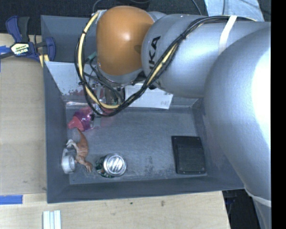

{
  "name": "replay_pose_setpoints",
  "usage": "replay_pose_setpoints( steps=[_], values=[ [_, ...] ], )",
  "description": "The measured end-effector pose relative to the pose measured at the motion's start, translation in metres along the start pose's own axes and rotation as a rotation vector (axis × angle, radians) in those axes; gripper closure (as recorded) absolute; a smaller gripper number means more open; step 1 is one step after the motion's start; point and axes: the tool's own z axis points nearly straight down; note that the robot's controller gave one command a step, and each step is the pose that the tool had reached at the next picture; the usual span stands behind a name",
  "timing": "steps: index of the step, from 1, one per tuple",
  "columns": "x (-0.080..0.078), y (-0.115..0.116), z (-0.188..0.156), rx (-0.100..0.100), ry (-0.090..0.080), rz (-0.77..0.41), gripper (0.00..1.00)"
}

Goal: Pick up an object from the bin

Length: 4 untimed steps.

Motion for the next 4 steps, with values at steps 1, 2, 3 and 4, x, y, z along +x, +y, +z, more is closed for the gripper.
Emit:
replay_pose_setpoints(
  steps=[1, 2, 3, 4],
  values=[
    [-0.002, -0.001, -0.005, -0.002, -0.008, 0.002, 0.00],
    [-0.002, -0.029, 0.033, -0.004, -0.011, -0.079, 0.00],
    [0.004, -0.048, 0.068, -0.002, -0.009, -0.013, 0.00],
    [0.007, -0.071, 0.107, -0.006, -0.013, 0.243, 1.00]
  ],
)
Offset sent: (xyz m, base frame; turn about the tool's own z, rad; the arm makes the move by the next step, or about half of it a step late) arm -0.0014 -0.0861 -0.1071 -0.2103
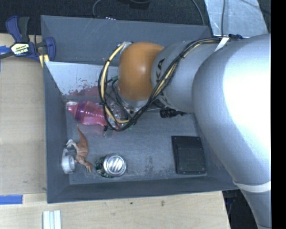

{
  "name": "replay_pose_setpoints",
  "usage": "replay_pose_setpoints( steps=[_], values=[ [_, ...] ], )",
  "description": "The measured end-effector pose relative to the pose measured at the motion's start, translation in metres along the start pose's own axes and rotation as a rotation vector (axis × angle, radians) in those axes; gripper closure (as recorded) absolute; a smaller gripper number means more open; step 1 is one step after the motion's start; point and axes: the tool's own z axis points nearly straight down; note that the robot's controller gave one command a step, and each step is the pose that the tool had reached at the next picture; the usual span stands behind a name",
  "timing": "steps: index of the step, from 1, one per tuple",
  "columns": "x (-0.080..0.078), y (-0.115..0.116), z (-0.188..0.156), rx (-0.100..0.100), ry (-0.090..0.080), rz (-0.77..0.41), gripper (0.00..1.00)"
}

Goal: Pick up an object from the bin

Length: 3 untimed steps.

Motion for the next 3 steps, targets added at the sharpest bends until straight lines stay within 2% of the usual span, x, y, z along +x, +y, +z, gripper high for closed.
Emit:
replay_pose_setpoints(
  steps=[1, 2, 3],
  values=[
    [0.000, 0.000, 0.000, 0.000, 0.000, 0.000, 1.00],
    [-0.008, -0.006, -0.027, 0.002, 0.003, -0.069, 1.00],
    [-0.003, -0.013, -0.165, 0.000, -0.002, -0.043, 1.00]
  ],
)
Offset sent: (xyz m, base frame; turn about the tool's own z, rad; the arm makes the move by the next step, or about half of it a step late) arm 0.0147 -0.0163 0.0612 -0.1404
